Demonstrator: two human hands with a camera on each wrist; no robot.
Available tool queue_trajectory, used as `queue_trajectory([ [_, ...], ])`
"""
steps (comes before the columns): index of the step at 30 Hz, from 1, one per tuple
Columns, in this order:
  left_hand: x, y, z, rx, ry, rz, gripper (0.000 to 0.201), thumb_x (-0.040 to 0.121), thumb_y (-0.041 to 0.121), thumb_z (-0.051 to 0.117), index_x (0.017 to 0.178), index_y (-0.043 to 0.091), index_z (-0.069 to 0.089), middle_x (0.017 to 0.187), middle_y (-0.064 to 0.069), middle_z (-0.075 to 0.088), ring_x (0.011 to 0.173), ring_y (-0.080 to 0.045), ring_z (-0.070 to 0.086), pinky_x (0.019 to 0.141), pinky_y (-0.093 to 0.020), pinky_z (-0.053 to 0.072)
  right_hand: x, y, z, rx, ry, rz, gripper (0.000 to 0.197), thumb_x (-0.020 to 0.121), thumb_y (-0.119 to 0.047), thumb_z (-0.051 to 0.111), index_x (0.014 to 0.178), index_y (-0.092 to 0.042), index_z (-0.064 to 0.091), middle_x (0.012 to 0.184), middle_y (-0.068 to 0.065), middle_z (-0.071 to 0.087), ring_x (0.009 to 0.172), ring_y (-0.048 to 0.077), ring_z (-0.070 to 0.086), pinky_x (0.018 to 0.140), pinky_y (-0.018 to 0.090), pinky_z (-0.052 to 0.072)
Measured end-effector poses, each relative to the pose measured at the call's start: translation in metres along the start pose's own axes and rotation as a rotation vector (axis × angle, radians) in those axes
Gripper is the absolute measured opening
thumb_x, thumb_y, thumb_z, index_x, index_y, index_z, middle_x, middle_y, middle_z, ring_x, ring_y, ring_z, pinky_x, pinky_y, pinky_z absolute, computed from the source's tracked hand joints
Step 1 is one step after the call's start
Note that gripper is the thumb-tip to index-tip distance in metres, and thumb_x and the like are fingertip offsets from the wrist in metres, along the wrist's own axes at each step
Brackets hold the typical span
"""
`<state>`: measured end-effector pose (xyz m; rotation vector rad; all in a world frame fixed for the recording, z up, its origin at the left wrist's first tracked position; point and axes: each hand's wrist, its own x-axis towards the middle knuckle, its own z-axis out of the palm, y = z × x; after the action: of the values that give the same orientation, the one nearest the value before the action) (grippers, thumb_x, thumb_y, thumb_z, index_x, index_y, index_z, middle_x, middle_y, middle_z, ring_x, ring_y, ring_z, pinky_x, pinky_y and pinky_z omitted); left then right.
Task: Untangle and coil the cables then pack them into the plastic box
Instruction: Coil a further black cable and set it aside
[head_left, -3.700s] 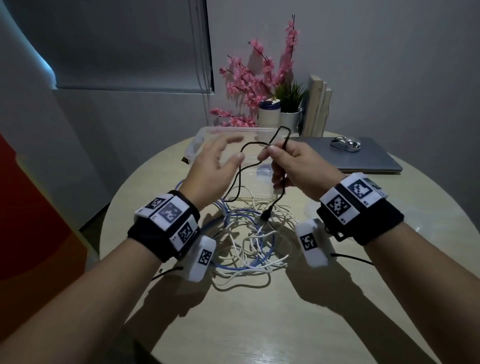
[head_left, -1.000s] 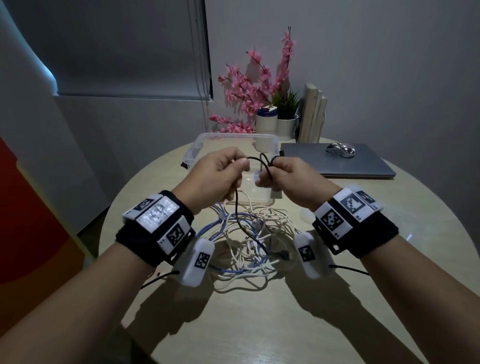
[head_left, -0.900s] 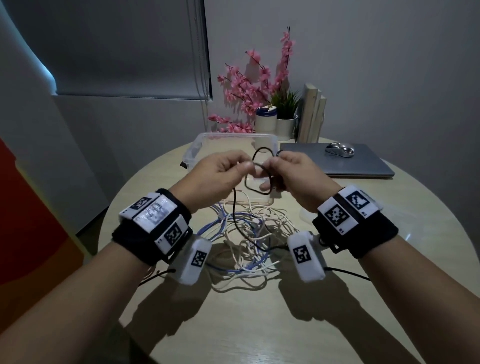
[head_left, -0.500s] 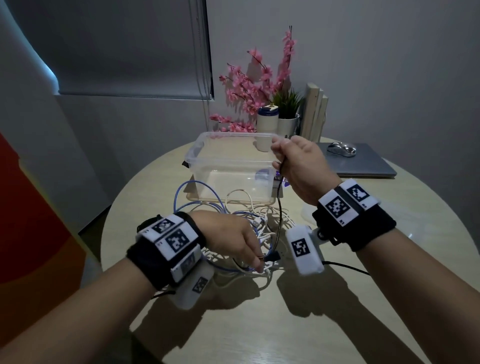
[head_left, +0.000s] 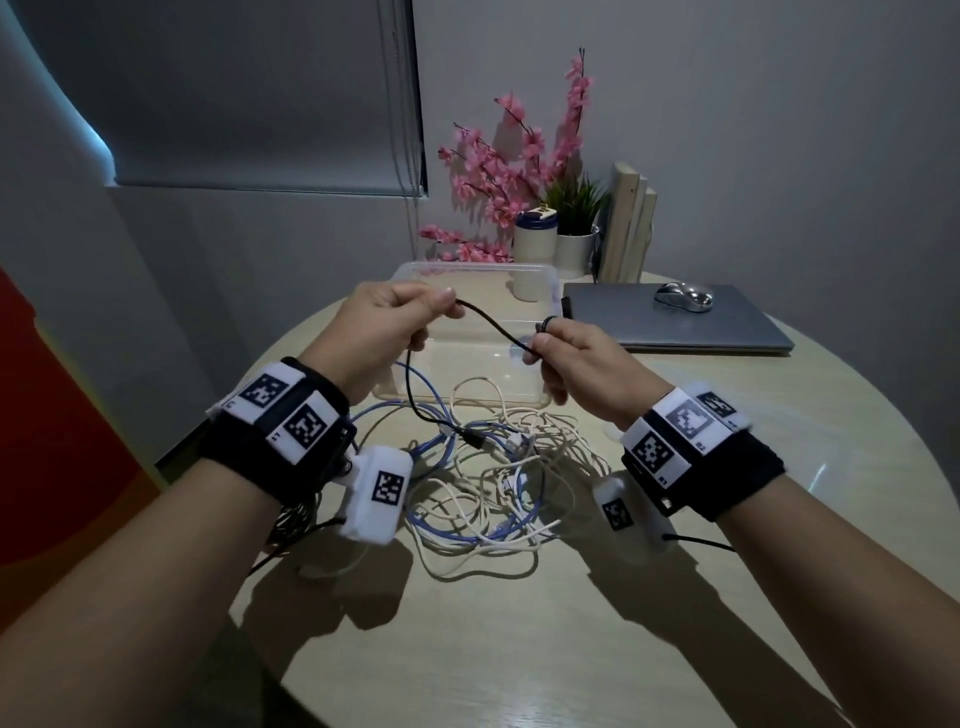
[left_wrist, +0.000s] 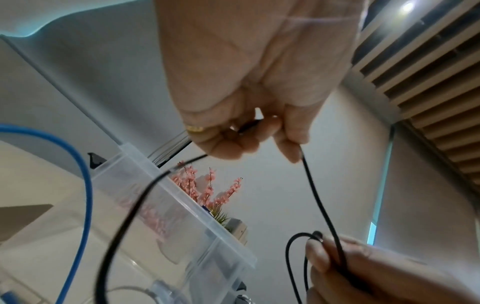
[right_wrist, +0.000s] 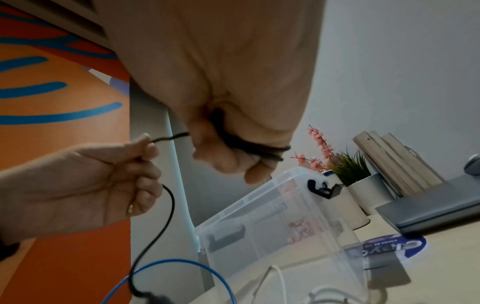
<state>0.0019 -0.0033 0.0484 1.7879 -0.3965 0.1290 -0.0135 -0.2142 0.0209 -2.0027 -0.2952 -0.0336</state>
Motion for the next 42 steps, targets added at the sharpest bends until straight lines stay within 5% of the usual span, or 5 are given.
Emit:
queue_trajectory([
  [12, -0.002, -0.034, 0.029, 0.282, -0.059, -0.175, 0.021, 0.094, 0.030, 0.057, 0.105, 0.019, 0.072, 0.074, 0.004, 0.059, 0.060, -0.011, 0.051, 0.060, -0.021, 0.046, -0.008, -0.026, -0.001, 0.570, -0.129, -0.016, 0.041, 0.103, -0.025, 0.031, 0.065, -0.011, 0.039, 0.049, 0.007, 0.056, 0.038, 0.014, 0.040, 0.047, 0.026, 0.031],
  [21, -0.019, -0.044, 0.050, 0.464, -0.396, -0.240, 0.016, 0.096, 0.012, 0.053, 0.102, 0.023, 0.062, 0.078, 0.000, 0.061, 0.052, -0.014, 0.061, 0.052, -0.024, 0.054, 0.000, -0.029, 0.009, 0.900, 0.106, -0.038, 0.033, 0.103, -0.017, 0.032, 0.082, -0.004, 0.053, 0.114, 0.024, 0.059, 0.106, 0.031, 0.063, 0.087, 0.038, 0.053],
  [29, -0.026, -0.036, 0.047, 0.487, -0.433, -0.094, 0.011, 0.096, 0.016, 0.055, 0.101, 0.020, 0.065, 0.078, 0.009, 0.060, 0.059, -0.017, 0.065, 0.060, -0.030, 0.055, 0.016, -0.009, 0.004, 0.348, 0.392, -0.113, 0.024, 0.099, -0.018, 0.046, 0.083, -0.019, 0.062, 0.102, 0.013, 0.066, 0.098, 0.018, 0.057, 0.096, 0.039, 0.042],
  [36, -0.014, -0.015, 0.034, 0.323, -0.158, 0.120, 0.011, 0.093, 0.016, 0.058, 0.092, 0.018, 0.068, 0.077, 0.001, 0.064, 0.046, -0.008, 0.053, 0.049, -0.018, 0.046, 0.005, -0.008, 0.003, -0.245, 0.126, -0.052, 0.022, 0.098, -0.023, 0.046, 0.092, -0.011, 0.062, 0.082, 0.003, 0.066, 0.074, 0.009, 0.058, 0.065, 0.025, 0.041],
  [42, -0.007, -0.016, 0.026, 0.257, 0.019, 0.160, 0.008, 0.091, 0.017, 0.062, 0.084, 0.018, 0.066, 0.068, -0.001, 0.057, 0.044, -0.007, 0.049, 0.049, -0.018, 0.040, -0.001, -0.011, 0.007, 0.067, -0.064, -0.004, 0.036, 0.099, -0.032, 0.044, 0.072, -0.010, 0.055, 0.055, -0.001, 0.044, 0.052, 0.014, 0.042, 0.063, 0.038, 0.048],
])
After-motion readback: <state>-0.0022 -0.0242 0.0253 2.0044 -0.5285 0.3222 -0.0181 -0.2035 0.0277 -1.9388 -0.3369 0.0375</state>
